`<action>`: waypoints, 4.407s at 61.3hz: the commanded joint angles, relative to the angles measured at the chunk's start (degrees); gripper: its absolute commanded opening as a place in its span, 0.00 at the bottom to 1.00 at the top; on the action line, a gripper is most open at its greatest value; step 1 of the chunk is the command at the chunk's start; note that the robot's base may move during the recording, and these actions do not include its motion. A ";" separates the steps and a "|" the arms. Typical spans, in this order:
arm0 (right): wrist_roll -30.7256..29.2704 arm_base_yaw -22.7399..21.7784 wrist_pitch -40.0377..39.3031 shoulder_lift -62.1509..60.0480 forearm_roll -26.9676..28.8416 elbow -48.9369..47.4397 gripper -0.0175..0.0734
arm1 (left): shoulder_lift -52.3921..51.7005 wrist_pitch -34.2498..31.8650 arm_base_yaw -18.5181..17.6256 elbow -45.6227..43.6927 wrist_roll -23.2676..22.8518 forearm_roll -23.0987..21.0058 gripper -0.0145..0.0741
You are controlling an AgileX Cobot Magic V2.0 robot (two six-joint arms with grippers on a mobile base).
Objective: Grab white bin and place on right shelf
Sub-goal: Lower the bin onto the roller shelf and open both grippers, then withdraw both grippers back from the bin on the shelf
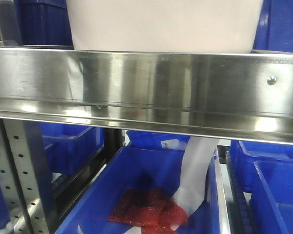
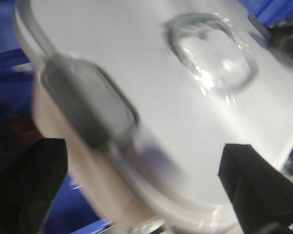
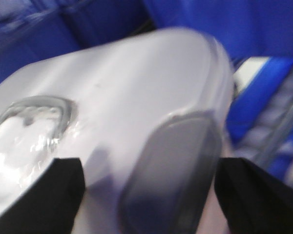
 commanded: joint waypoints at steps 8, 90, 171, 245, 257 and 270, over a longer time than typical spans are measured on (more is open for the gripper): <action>-0.93 0.15 -4.33 -4.02 -7.54 -3.46 0.88 | -3.25 -0.67 -0.30 -3.06 -1.15 2.91 0.73; 1.50 0.15 -30.37 -58.04 -16.19 45.44 0.27 | -27.92 -15.62 -17.68 12.00 -19.97 48.64 0.03; 0.37 0.15 -21.74 -78.70 -16.14 51.52 0.27 | -68.36 -58.88 -17.68 67.54 -19.97 48.38 0.03; 0.37 0.15 -21.73 -78.63 -16.14 51.52 0.27 | -99.85 -69.13 3.12 103.44 -19.97 40.17 0.03; 0.37 0.15 -21.73 -78.63 -16.14 51.52 0.27 | -99.85 -69.13 3.12 103.44 -19.97 40.17 0.03; 0.37 0.15 -21.73 -78.63 -16.14 51.52 0.27 | -99.85 -69.13 3.12 103.44 -19.97 40.17 0.03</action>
